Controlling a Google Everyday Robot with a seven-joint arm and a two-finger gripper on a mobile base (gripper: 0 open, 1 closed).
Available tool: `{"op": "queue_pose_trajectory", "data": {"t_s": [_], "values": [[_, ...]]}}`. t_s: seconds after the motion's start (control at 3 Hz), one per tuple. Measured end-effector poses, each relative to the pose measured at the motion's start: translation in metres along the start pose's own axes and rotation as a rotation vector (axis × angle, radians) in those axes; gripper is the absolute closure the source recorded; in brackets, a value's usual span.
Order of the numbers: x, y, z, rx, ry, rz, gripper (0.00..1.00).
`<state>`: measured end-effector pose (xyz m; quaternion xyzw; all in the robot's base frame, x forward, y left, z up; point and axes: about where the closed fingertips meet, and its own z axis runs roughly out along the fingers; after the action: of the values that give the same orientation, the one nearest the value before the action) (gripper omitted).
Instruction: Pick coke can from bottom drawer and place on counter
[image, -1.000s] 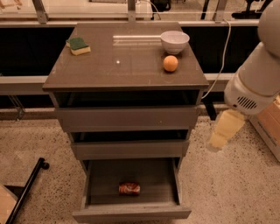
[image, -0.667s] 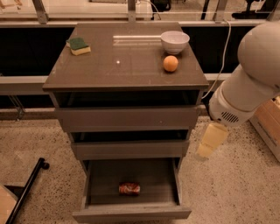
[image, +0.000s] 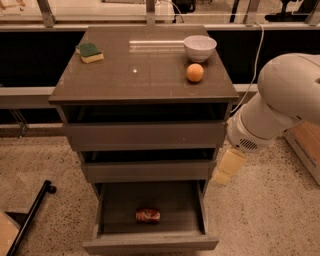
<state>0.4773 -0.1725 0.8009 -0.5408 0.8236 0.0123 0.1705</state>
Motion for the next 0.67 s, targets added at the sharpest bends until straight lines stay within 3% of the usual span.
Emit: {"op": "queue_pose_trajectory", "data": {"t_s": [0.33, 0.67], "values": [[-0.006, 0.006, 0.036, -0.020, -0.039, 0.012, 0.00], [-0.016, 0.002, 0.077, -0.011, -0.125, 0.014, 0.00]]}}
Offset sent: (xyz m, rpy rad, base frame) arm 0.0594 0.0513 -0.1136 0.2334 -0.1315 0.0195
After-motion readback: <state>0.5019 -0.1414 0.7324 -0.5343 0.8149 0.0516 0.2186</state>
